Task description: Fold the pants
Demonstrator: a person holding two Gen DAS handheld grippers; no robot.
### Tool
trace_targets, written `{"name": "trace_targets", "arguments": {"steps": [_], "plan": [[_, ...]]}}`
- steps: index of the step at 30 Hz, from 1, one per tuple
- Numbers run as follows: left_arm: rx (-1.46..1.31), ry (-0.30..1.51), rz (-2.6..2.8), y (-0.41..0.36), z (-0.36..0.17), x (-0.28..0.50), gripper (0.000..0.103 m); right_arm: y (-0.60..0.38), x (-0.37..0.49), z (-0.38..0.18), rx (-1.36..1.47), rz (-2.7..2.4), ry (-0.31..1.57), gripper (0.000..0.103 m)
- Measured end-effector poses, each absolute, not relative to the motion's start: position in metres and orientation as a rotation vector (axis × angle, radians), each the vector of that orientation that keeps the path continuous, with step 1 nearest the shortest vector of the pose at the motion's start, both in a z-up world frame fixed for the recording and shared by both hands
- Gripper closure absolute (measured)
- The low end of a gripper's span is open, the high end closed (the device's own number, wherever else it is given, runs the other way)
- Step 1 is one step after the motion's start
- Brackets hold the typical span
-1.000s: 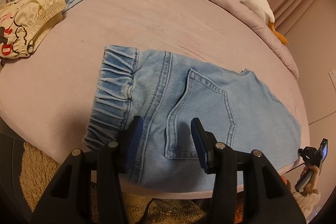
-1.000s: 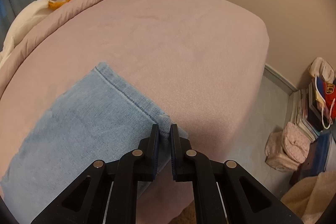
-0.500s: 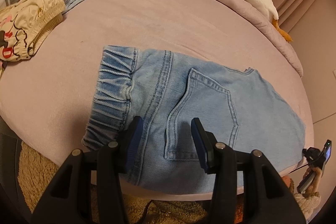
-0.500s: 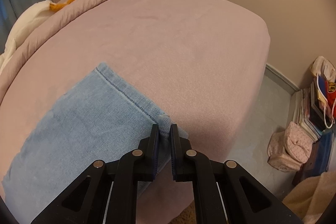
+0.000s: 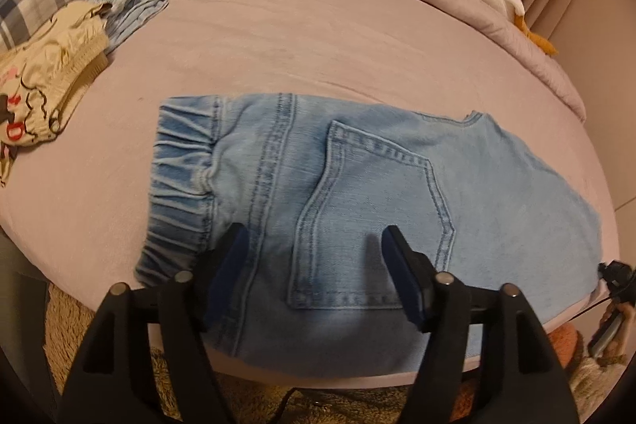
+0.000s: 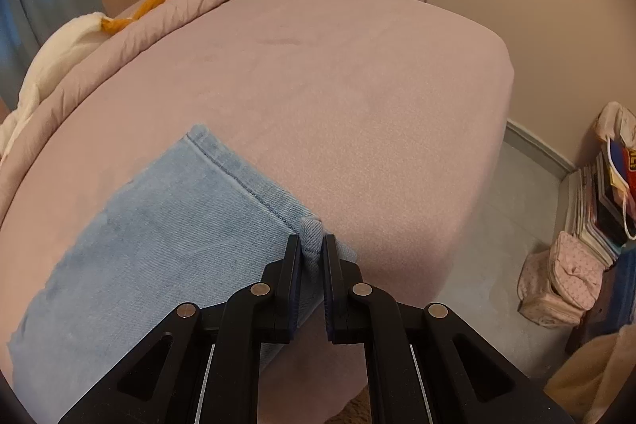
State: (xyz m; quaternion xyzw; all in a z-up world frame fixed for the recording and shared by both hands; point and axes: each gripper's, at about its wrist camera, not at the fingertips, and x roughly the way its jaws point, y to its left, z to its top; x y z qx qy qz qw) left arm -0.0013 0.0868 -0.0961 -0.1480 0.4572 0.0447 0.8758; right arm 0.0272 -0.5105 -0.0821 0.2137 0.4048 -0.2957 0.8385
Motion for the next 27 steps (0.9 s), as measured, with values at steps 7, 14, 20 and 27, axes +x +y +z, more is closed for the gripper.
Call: {"name": "trace_targets", "arguments": {"steps": [7,14,20,27], "plan": [[-0.277,0.955,0.122,0.082,-0.097,0.002,0.027,-0.512,0.025,-0.082,0.457,-0.616,0.848,0.098],[-0.289,0.949,0.138,0.076,-0.095,0.001,0.023,-0.510,0.024,-0.081,0.459,-0.620,0.838,0.096],[-0.301,0.943,0.117,0.067,-0.077,-0.001,0.027,-0.501,0.019,-0.069,0.467,-0.578,0.837,0.046],[-0.304,0.895,-0.028,0.027,-0.044,0.013,0.025,-0.485,0.014,-0.023,0.465,-0.608,0.745,0.029]]}}
